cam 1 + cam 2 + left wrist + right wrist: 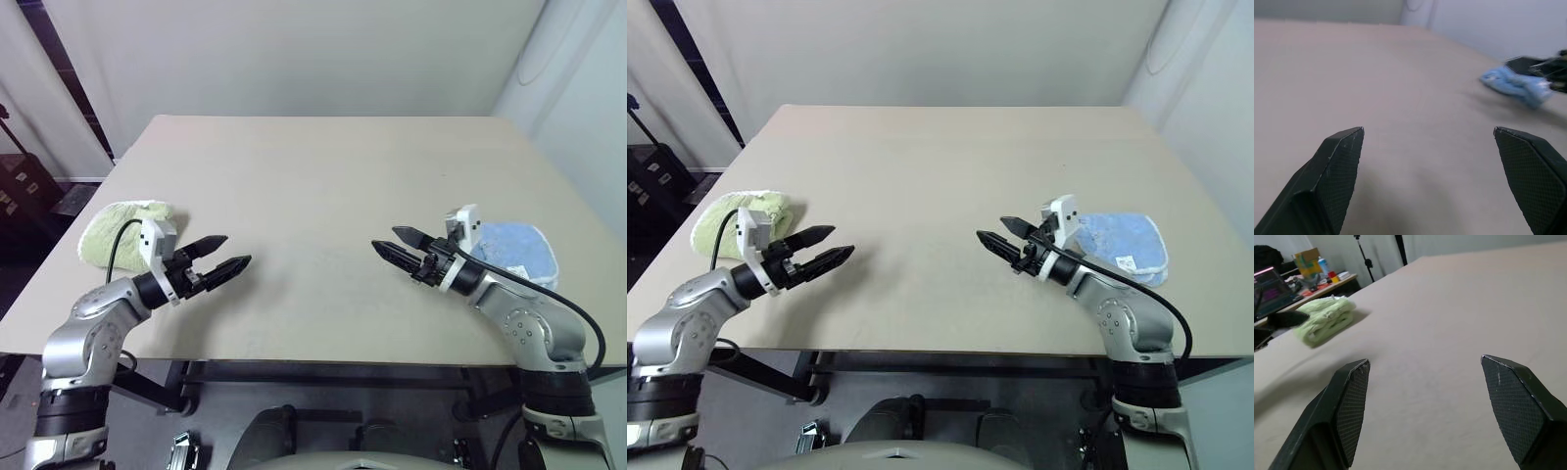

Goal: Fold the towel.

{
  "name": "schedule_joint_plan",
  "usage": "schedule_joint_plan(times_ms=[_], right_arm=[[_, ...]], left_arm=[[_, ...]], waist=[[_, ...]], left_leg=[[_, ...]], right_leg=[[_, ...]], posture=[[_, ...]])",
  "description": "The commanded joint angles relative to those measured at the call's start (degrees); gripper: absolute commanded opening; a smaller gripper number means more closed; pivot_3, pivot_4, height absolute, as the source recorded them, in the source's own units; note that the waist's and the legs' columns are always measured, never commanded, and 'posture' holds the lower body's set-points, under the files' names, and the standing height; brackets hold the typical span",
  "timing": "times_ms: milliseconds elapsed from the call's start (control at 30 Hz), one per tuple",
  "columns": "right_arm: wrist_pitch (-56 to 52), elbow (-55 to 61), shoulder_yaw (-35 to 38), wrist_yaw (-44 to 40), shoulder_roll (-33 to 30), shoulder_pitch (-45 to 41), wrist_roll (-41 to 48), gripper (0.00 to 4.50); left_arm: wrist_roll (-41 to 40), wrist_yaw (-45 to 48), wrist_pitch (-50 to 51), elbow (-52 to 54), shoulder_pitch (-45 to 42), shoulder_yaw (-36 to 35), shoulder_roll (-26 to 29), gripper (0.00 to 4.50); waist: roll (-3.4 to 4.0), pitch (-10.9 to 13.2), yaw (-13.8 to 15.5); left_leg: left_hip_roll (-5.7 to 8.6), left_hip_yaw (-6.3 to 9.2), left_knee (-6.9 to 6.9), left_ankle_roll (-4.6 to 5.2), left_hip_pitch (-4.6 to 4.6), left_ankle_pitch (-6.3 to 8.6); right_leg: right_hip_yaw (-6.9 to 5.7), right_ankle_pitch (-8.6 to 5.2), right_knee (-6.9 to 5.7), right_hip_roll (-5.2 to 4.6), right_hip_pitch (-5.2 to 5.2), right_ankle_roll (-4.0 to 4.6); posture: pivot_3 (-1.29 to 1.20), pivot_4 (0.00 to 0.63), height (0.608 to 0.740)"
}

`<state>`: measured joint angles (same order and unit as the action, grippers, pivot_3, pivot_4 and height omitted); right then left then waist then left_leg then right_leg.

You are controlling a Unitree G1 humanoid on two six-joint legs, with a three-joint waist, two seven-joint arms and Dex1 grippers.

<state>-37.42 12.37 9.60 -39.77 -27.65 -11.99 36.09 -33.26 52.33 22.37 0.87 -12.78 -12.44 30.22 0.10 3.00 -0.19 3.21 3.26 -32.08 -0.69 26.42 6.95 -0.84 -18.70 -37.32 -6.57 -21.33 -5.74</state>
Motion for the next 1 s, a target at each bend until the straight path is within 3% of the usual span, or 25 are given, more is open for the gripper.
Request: schedule_joint_plan(times_ms=[33, 100, 267, 467, 667, 1000], right_arm=[[0.6, 4.5, 1.0, -0.4, -1.8, 1.9, 0.2, 3.80], [0.3, 5.6, 0.9, -0.2, -2.5, 3.1, 0.4, 3.80], [-0.1, 5.8, 1.5, 1.0, -3.0, 4.0, 0.5, 3.80], [1.6, 6.0, 0.9, 2.1, -3.1, 5.8, -1.8, 3.80], [1.5, 7.3, 1.7, 6.2, -1.3, 4.6, -1.4, 3.80], [1.2, 6.3, -1.0, 5.3, -1.4, 4.3, -2.1, 3.80]], left_arm=[[1.8, 1.2, -7.5, -2.2, -4.6, 0.6, -1.9, 4.49], [1.6, 3.0, -9.5, -3.5, -6.9, 1.4, -3.3, 4.49], [5.8, 6.0, -16.7, -10.4, -12.0, 6.1, -6.9, 4.49], [9.4, 12.8, -21.5, -14.8, -8.9, 12.1, -8.2, 4.49], [6.9, 12.5, -18.3, -10.7, -3.8, 10.8, -6.9, 4.49], [7.7, 9.5, -17.1, -6.2, 3.0, 12.6, -8.7, 4.49]], waist=[[0.00, 0.0, 0.5], [0.00, 0.0, 0.8], [0.00, 0.0, 0.8], [0.00, 0.0, 0.8], [0.01, 0.0, 0.7], [0.02, 0.0, 0.9]], left_leg=[[-0.06, 0.01, 0.00, 0.01, -0.01, 0.00], [-0.14, 0.04, -0.03, 0.01, -0.03, -0.01], [-0.16, 0.05, -0.15, 0.01, -0.17, -0.01], [-0.08, -0.01, -0.34, 0.03, -0.21, 0.01], [-0.15, 0.12, -0.32, 0.03, -0.21, 0.00], [-0.12, 0.10, -0.39, 0.04, -0.23, 0.02]], right_leg=[[0.00, 0.04, 0.00, 0.03, 0.00, -0.15], [-0.02, 0.12, -0.04, 0.08, 0.01, -0.67], [-0.02, 0.19, -0.07, 0.11, 0.19, -0.79], [0.01, 0.20, 0.00, 0.03, 0.36, -0.79], [0.00, 0.20, -0.06, 0.09, 0.31, -0.81], [-0.01, 0.20, -0.06, 0.04, 0.39, -0.81]], posture=[[0.00, 0.000, 0.709], [0.00, 0.000, 0.709], [0.00, 0.000, 0.709], [0.00, 0.000, 0.709], [0.00, 0.000, 0.709], [0.00, 0.000, 0.709]])
